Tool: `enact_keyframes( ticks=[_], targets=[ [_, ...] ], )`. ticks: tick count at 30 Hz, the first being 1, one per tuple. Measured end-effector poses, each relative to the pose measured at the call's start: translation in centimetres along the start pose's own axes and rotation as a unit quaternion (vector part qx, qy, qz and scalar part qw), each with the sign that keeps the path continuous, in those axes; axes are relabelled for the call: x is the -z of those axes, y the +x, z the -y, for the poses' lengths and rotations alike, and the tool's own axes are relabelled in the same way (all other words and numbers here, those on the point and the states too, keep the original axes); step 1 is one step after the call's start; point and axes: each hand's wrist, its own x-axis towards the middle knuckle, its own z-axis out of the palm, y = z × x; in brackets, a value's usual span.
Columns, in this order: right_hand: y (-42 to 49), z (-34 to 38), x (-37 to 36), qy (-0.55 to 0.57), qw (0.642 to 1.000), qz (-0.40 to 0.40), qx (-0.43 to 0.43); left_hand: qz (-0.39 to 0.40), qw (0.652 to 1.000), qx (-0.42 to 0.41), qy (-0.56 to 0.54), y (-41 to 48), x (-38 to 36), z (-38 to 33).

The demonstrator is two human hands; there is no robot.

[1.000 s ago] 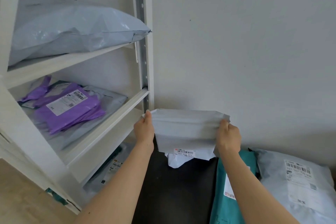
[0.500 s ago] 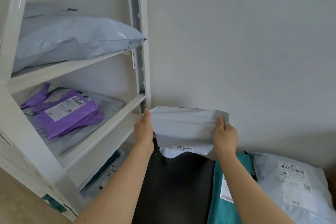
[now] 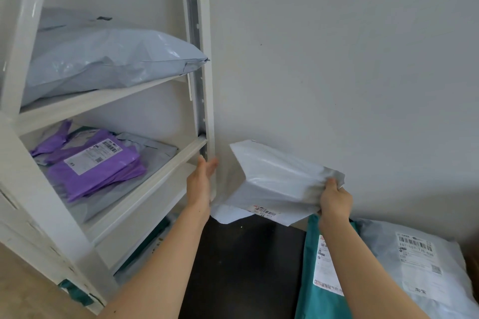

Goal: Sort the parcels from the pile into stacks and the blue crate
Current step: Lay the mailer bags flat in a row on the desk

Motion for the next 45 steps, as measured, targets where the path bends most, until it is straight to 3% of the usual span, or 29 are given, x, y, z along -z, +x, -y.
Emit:
enact_keyframes(
  ticks=[9, 13, 16, 20, 25, 31, 36, 45],
  targets=[
    [0.3, -0.1, 0.0, 0.118, 0.985, 0.024, -0.122, -0.105, 0.991, 0.024, 0.083, 1.4, 1.8, 2.7],
    [0.6, -1.1, 0.0, 0.129, 0.978, 0.013, -0.164, -0.169, 0.978, 0.118, 0.032, 1.8, 3.0, 3.9],
    [0.8, -1.8, -0.1, 0.129, 0.974, 0.019, -0.183, -0.127, 0.962, 0.211, -0.118, 1.8, 3.5, 4.4],
    [0.7, -2.3, -0.3, 0.138, 0.970, 0.043, -0.193, -0.101, 0.946, 0.216, -0.220, 1.6, 3.4, 4.2],
    [0.8, -3.1, -0.7, 0.094, 0.970, 0.082, -0.211, -0.100, 0.952, 0.197, -0.214, 2.0, 3.4, 3.7],
    [0.9, -4.5, -0.7, 0.041, 0.981, 0.083, -0.171, -0.077, 0.952, 0.171, -0.243, 2.6, 3.1, 2.9],
    [0.3, -5.0, -0.5, 0.034, 0.968, 0.148, -0.200, -0.019, 0.956, 0.154, -0.250, 2.3, 2.4, 1.9],
    [1.2, -5.9, -1.3, -0.003, 0.965, 0.174, -0.197, 0.094, 0.971, 0.116, -0.185, 1.5, 1.7, 1.0]
  ],
)
